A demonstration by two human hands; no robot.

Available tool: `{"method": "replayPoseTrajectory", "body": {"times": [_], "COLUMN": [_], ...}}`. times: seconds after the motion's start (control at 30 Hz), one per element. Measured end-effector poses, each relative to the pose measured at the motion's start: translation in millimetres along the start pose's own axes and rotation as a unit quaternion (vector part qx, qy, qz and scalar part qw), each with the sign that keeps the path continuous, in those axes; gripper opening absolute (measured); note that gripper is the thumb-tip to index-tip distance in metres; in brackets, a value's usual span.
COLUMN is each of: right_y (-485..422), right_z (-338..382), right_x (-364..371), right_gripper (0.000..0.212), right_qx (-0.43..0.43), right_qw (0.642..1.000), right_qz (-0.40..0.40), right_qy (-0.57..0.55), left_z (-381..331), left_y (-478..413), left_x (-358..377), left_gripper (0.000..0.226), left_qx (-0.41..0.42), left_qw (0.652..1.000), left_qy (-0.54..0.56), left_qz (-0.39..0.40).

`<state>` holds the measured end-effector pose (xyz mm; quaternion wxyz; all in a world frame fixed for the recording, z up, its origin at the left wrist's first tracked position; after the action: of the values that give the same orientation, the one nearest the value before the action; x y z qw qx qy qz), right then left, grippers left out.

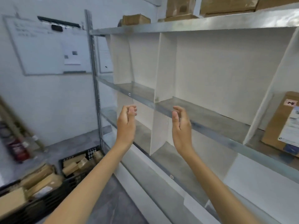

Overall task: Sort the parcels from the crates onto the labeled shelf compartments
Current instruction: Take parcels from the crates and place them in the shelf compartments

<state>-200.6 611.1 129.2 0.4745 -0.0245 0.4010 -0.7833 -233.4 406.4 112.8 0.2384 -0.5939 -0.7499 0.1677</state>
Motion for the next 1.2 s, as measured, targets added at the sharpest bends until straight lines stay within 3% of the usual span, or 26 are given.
{"method": "replayPoseTrajectory", "body": {"times": [0.3, 0.63, 1.2], "right_y": [14.8, 33.4, -5.2], "right_z": [33.1, 63.9, 19.6], "right_x": [169.5, 306.3, 485.8], "right_gripper": [0.023, 0.026, 0.026], "right_qx": [-0.032, -0.039, -0.027], "right_qw": [0.983, 0.956, 0.911], "right_qz": [0.175, 0.286, 0.402], "right_qy": [-0.041, -0.059, -0.088], "left_z": [16.6, 43.8, 142.0], "left_y": [-31.8, -27.4, -94.6], "left_x": [-200.2, -336.0, -393.6], "left_gripper": [0.026, 0.033, 0.032], "left_qx": [-0.025, -0.062, -0.067], "left_qw": [0.984, 0.961, 0.938], "left_qy": [-0.119, -0.194, -0.224], "left_qz": [-0.129, -0.188, -0.255]}}
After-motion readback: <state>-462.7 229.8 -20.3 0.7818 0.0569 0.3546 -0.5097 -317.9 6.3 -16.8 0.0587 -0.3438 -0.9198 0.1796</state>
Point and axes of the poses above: each hand's wrist, its own y-axis away from the middle knuckle, its own x-axis out of the palm, z = x × y, the point moved 8 cm from there along -y, towards the middle knuckle, and after that the axes turned 10 degrees about y, right-handed, at the moved point
